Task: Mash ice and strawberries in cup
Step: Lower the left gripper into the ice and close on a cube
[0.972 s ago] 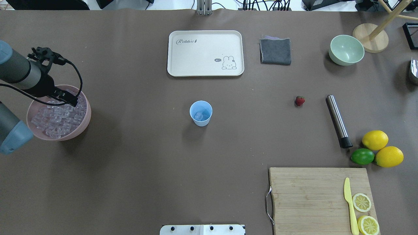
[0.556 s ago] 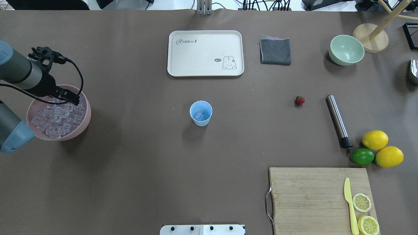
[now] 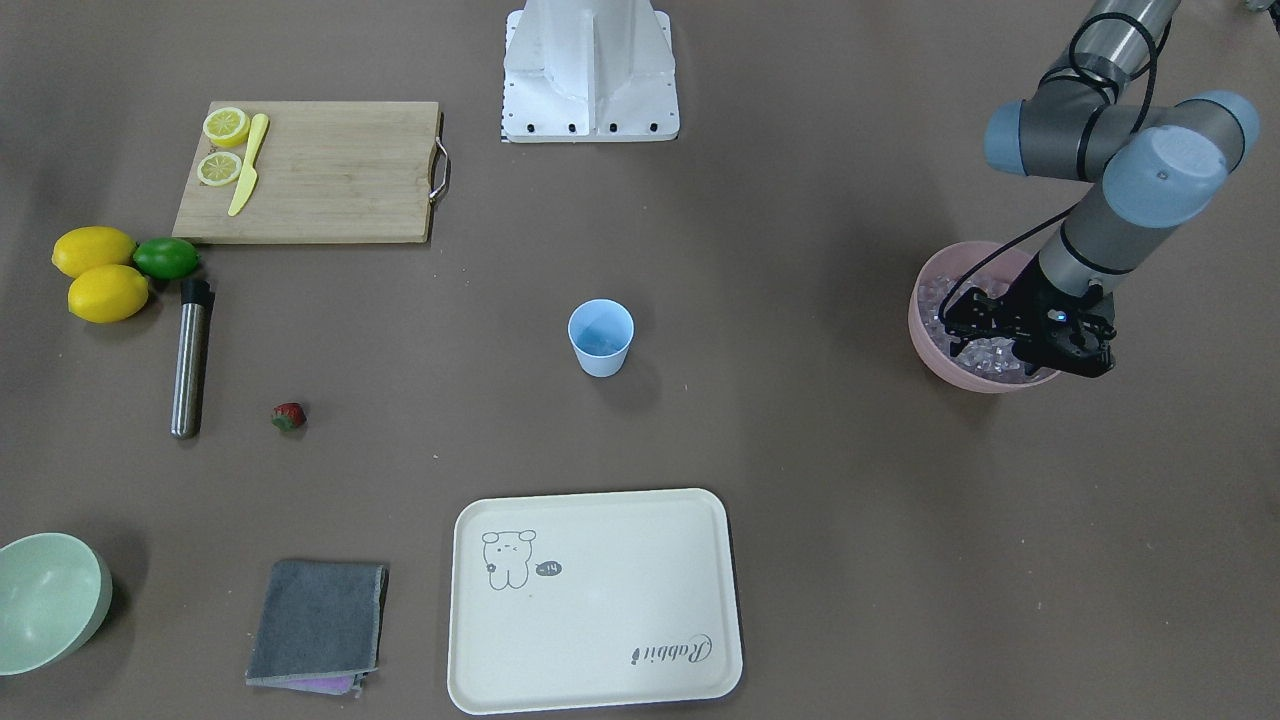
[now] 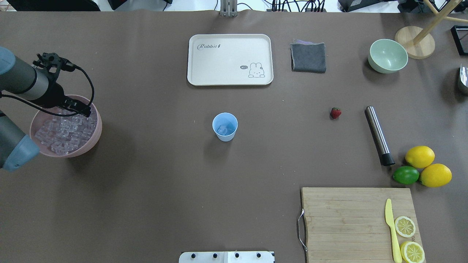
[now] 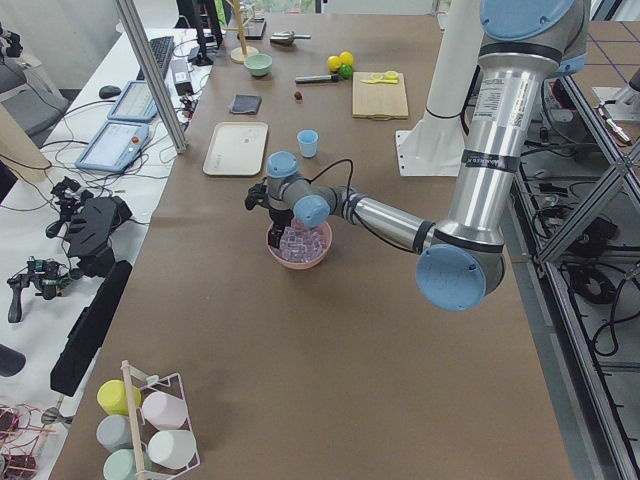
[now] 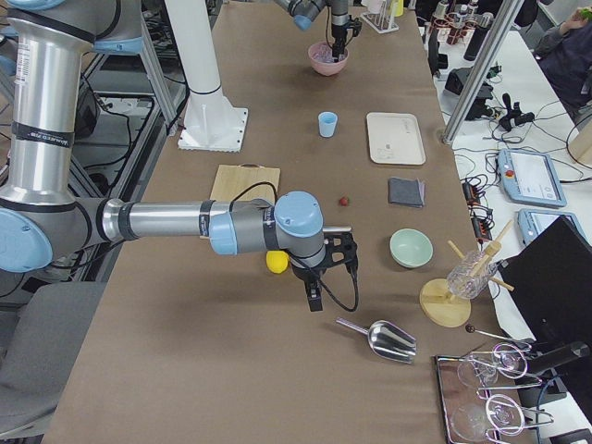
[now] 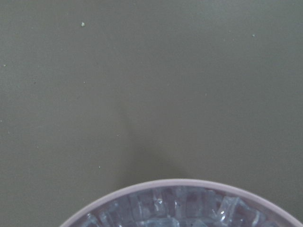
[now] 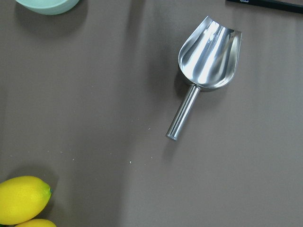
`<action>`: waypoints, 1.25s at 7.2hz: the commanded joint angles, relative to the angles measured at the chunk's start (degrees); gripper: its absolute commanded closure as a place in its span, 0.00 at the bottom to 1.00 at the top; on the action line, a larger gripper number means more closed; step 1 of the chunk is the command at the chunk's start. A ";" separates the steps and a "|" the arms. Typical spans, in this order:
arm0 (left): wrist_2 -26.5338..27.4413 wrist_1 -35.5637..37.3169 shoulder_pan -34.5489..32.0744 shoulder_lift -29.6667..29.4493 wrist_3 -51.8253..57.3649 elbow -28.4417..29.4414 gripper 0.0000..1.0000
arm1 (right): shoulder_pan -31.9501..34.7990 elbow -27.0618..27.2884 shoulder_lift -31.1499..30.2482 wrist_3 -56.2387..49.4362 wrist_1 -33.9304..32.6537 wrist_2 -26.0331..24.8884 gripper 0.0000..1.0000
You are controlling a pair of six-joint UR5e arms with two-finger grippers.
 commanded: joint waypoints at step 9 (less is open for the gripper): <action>-8.33 0.70 -4.37 0.51 0.32 -4.42 0.90 | 0.01 0.00 -0.03 0.00 0.00 0.09 0.00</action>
